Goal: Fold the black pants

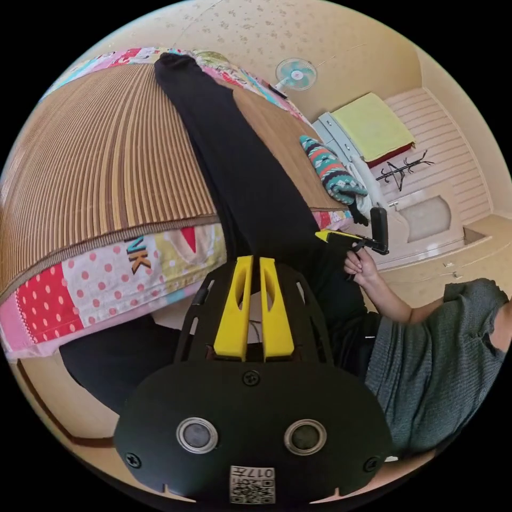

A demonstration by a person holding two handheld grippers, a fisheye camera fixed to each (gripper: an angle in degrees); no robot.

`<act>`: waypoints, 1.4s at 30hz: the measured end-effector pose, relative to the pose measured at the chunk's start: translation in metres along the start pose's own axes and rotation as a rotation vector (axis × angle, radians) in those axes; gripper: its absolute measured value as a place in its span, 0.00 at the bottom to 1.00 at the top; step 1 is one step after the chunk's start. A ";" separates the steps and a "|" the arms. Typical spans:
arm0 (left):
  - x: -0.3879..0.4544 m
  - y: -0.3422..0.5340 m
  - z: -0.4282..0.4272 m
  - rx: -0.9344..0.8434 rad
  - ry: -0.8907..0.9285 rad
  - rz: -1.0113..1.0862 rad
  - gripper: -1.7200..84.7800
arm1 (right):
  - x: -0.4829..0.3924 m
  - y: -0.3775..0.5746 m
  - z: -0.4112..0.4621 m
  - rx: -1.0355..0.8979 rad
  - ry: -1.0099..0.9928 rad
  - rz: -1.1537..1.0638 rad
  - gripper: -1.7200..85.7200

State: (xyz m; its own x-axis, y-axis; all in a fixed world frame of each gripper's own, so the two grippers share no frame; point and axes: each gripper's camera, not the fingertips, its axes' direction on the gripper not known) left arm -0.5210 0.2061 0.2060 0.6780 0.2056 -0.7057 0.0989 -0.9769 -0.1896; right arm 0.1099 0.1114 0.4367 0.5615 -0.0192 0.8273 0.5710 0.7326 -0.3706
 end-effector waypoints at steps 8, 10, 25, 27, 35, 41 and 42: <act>-0.035 -0.025 -0.019 0.236 0.264 -0.137 0.19 | 0.059 -0.051 -0.048 0.065 -0.242 0.031 0.14; -0.042 -0.044 -0.018 0.243 0.244 -0.146 0.20 | 0.076 -0.071 -0.050 0.077 -0.294 0.050 0.16; -0.070 -0.144 0.032 0.150 0.312 -0.211 0.11 | 0.136 -0.174 0.020 0.005 -0.392 0.155 0.10; -0.071 -0.139 0.035 0.145 0.323 -0.195 0.08 | 0.146 -0.165 0.015 0.010 -0.438 0.146 0.07; -0.003 -0.056 -0.032 0.444 0.660 0.177 0.06 | 0.126 -0.087 -0.072 0.189 -0.819 -0.143 0.05; 0.127 0.005 -0.141 0.720 0.603 0.512 0.06 | 0.042 -0.027 -0.181 0.385 -0.943 -0.520 0.05; 0.143 0.011 -0.153 0.743 0.579 0.554 0.06 | 0.021 -0.016 -0.208 0.412 -0.925 -0.610 0.05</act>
State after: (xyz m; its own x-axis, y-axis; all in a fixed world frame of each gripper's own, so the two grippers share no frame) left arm -0.3111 0.2160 0.2072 0.7519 -0.5007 -0.4290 -0.6584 -0.6056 -0.4470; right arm 0.2374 -0.0420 0.3718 -0.4812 -0.0662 0.8741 0.2629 0.9404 0.2159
